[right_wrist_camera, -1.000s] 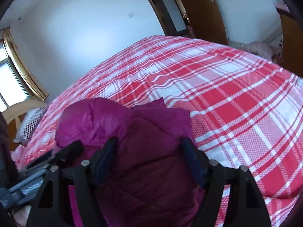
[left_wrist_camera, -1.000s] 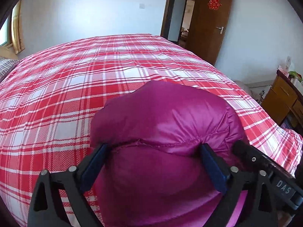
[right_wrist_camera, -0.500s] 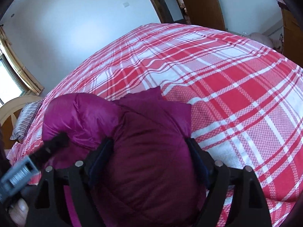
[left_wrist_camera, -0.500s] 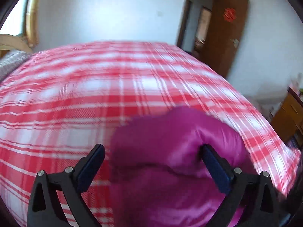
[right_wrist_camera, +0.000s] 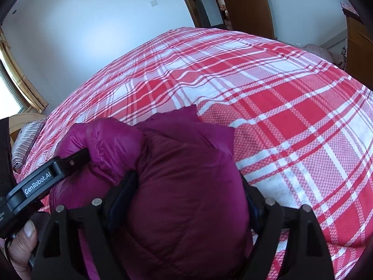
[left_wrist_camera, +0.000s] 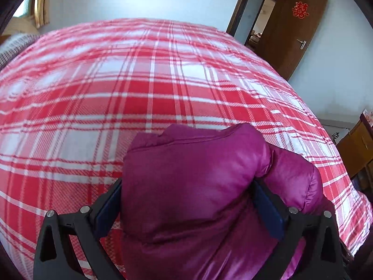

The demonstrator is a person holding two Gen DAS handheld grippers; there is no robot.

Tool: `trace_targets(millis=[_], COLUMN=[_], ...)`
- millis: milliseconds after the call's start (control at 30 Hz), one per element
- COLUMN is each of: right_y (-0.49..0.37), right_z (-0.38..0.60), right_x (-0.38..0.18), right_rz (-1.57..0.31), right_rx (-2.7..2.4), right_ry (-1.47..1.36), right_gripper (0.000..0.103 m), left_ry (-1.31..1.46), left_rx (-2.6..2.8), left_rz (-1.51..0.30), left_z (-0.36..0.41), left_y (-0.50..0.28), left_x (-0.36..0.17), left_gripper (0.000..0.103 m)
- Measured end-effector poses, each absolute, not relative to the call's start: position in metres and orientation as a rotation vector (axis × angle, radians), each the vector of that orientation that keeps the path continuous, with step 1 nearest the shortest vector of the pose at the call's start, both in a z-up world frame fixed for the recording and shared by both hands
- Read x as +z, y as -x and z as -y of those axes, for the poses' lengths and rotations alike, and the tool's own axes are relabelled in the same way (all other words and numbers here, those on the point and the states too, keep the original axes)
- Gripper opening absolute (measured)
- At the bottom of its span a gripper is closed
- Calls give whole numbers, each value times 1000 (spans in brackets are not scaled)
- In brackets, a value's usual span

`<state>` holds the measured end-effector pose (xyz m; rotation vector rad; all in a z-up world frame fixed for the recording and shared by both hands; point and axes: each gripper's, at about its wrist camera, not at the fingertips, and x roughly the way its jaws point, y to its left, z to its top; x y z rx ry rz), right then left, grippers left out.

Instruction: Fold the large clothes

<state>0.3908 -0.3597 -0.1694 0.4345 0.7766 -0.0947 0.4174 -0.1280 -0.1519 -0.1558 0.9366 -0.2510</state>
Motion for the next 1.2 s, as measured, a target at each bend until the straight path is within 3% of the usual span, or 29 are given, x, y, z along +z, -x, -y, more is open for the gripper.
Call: trace_targets(millis=[933,1200], right_y=[-403,-403], right_z=[356,352], right_x=[-176,-176], right_rz=[-846,-847], right_rx=[-92,-95], right_ry=[-398,-373], right_gripper=[91,93], left_ry=[184,191], left_rx=[-275,-351], left_rz=[-972,-905], left_z=[126,126], left_y=[-422,-420], left_x=[-161,-116], left_gripper=[102,102])
